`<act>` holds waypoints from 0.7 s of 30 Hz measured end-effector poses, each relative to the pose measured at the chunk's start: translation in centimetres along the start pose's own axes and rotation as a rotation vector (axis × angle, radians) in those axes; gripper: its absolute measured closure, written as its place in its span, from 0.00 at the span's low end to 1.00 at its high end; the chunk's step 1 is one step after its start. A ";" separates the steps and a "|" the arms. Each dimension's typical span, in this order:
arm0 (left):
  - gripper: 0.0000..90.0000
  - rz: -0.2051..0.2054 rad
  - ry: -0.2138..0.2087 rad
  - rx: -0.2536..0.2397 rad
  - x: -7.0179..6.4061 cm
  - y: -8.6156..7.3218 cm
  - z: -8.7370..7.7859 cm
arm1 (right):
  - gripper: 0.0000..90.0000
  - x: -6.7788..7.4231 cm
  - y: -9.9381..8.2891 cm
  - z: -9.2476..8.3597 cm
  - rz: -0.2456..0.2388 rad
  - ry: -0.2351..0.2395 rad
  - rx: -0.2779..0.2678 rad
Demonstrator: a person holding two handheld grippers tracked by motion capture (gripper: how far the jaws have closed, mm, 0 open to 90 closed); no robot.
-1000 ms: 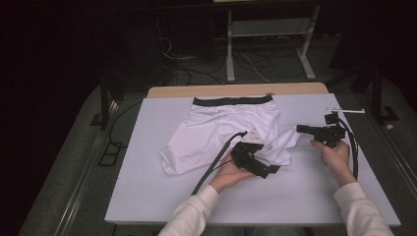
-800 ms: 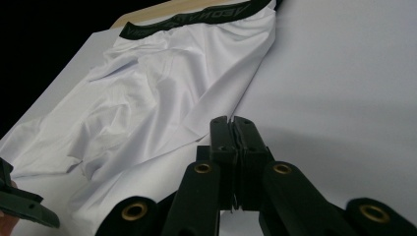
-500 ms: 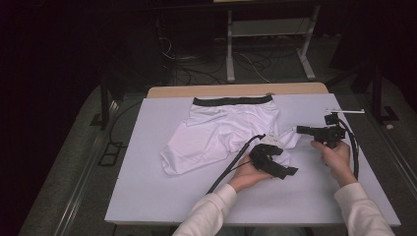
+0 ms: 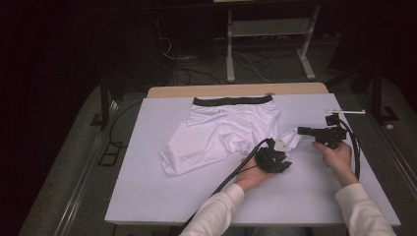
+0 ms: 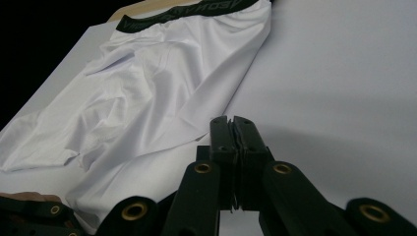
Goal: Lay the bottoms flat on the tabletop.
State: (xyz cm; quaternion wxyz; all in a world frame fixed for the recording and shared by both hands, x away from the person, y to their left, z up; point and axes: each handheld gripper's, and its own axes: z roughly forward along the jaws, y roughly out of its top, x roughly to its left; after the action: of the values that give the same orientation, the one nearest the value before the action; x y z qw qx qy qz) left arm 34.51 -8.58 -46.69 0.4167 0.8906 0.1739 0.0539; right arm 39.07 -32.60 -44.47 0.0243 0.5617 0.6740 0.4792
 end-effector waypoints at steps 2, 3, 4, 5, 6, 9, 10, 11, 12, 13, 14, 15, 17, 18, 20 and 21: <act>0.94 -0.011 -0.018 -0.002 0.2 0.1 -0.3 | 0.96 0.1 -0.2 -0.3 0.001 -0.001 0.004; 0.95 -0.013 -0.037 0.002 0.2 0.1 -0.6 | 0.96 0.2 -0.3 -0.5 0.000 -0.005 0.005; 0.95 -0.007 -0.046 0.000 0.1 0.1 -1.0 | 0.96 0.4 -0.5 -0.8 -0.002 -0.008 0.004; 0.95 0.002 -0.046 -0.010 -0.2 0.1 -1.3 | 0.96 0.5 -0.7 -1.2 0.002 -0.008 0.000; 0.95 0.019 -0.046 -0.018 -0.5 0.0 -1.8 | 0.96 0.7 -0.9 -1.6 0.008 -0.006 -0.003; 0.95 0.058 -0.045 -0.028 -1.4 -0.3 -3.2 | 0.96 1.1 -1.7 -3.0 0.025 -0.006 -0.010; 0.95 0.069 -0.052 -0.031 -1.6 -0.4 -3.7 | 0.96 1.2 -2.0 -3.5 0.032 -0.003 -0.017; 0.95 0.072 -0.056 -0.036 -1.9 -0.5 -4.1 | 0.96 1.4 -2.2 -3.9 0.040 0.001 -0.022; 0.95 0.079 -0.059 -0.043 -2.3 -0.6 -4.5 | 0.96 1.5 -2.5 -4.2 0.047 0.003 -0.027; 0.95 0.094 -0.060 -0.046 -2.6 -0.8 -5.0 | 0.96 1.7 -2.9 -4.6 0.054 0.005 -0.028; 0.95 0.105 -0.061 -0.050 -2.9 -0.9 -5.4 | 0.96 2.0 -3.2 -5.0 0.059 0.009 -0.028; 0.95 0.112 -0.068 -0.049 -3.2 -1.1 -5.8 | 0.96 2.2 -3.6 -5.3 0.059 0.012 -0.026; 0.95 0.119 -0.082 -0.045 -3.7 -1.5 -6.5 | 0.96 2.6 -4.2 -6.0 0.062 0.011 -0.018; 0.95 0.123 -0.092 -0.040 -4.0 -1.7 -6.8 | 0.96 2.8 -4.6 -6.3 0.069 0.015 -0.015; 0.95 0.139 -0.102 -0.028 -4.5 -2.2 -7.3 | 0.96 3.0 -5.4 -7.0 0.082 0.014 -0.005; 0.95 0.147 -0.101 -0.019 -4.7 -2.4 -7.5 | 0.96 3.1 -5.8 -7.3 0.084 0.013 0.004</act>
State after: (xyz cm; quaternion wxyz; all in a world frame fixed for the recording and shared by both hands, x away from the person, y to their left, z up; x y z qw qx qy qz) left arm 27.68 -3.41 -43.50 0.4285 0.8985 0.0863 0.0409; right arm 29.54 -34.20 -42.88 -0.0013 0.5865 0.6509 0.4820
